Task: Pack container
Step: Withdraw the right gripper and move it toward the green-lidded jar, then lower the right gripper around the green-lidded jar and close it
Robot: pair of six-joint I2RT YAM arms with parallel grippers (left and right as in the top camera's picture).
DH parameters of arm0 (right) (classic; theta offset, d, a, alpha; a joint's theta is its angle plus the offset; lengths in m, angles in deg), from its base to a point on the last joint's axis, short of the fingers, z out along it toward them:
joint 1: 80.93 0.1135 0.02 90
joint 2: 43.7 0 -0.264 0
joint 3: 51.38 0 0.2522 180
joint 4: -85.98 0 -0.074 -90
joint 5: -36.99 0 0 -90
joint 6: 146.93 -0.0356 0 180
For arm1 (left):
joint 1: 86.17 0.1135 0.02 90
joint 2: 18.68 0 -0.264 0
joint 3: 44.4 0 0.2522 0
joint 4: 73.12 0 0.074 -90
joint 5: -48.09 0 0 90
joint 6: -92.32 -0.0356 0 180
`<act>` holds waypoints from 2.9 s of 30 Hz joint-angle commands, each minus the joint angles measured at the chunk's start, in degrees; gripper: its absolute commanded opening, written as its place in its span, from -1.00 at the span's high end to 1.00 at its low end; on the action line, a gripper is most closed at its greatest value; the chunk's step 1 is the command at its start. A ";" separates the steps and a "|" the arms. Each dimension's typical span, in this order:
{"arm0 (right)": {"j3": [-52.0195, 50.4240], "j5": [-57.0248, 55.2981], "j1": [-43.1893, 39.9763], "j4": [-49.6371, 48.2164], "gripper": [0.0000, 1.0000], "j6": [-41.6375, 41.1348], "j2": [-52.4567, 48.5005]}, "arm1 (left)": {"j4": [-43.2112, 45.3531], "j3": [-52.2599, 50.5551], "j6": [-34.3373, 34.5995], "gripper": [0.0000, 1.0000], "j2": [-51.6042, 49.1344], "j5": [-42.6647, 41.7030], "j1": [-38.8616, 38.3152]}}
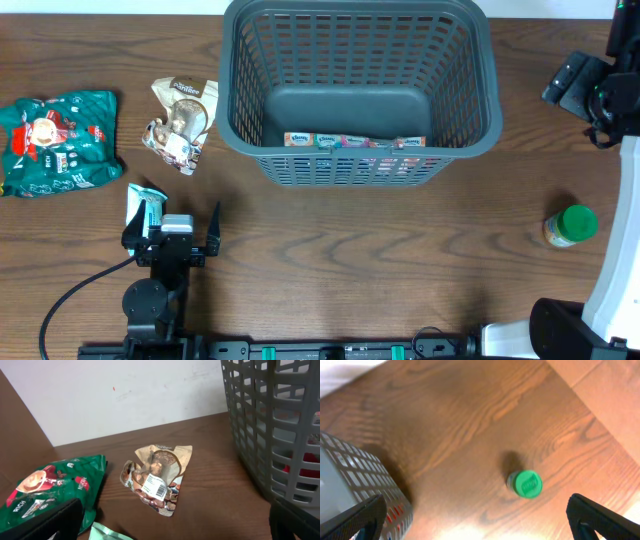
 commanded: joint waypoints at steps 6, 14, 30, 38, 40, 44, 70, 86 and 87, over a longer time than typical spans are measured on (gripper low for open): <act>-0.74 -4.81 -2.40 6.80 -0.98 -17.33 0.61 | -1.40 -1.55 -0.72 -0.97 0.39 0.04 0.35; -8.59 -9.88 -4.48 6.75 -0.98 -25.83 1.16 | -1.40 -1.55 -0.72 -0.97 0.39 0.04 0.35; -34.82 1.36 -24.04 -4.22 -0.99 -26.21 1.16 | -1.40 -1.55 -0.72 -0.97 0.39 0.04 0.35; -43.56 10.14 -31.74 -15.26 -0.99 -19.32 1.14 | -1.40 -1.55 -0.72 -0.97 0.39 0.04 0.35; -45.27 10.67 -31.52 -17.31 -0.98 -18.75 1.14 | -1.40 -1.55 -0.72 -0.97 0.39 0.04 0.35; -49.09 11.23 -30.88 -21.79 -0.98 -18.80 1.14 | -1.40 -1.55 -0.72 -0.97 0.39 0.04 0.35; -59.65 10.73 -30.93 -38.14 -0.86 -18.78 0.92 | -1.40 -1.55 -0.72 -0.97 0.39 0.04 0.35; -66.01 10.75 -31.26 -44.54 -0.76 -19.23 0.57 | -1.40 -1.55 -0.72 -0.97 0.39 0.04 0.35; -66.29 10.75 -31.30 -44.81 -0.76 -19.23 0.57 | -1.40 -1.55 -0.72 -0.97 0.39 0.04 0.35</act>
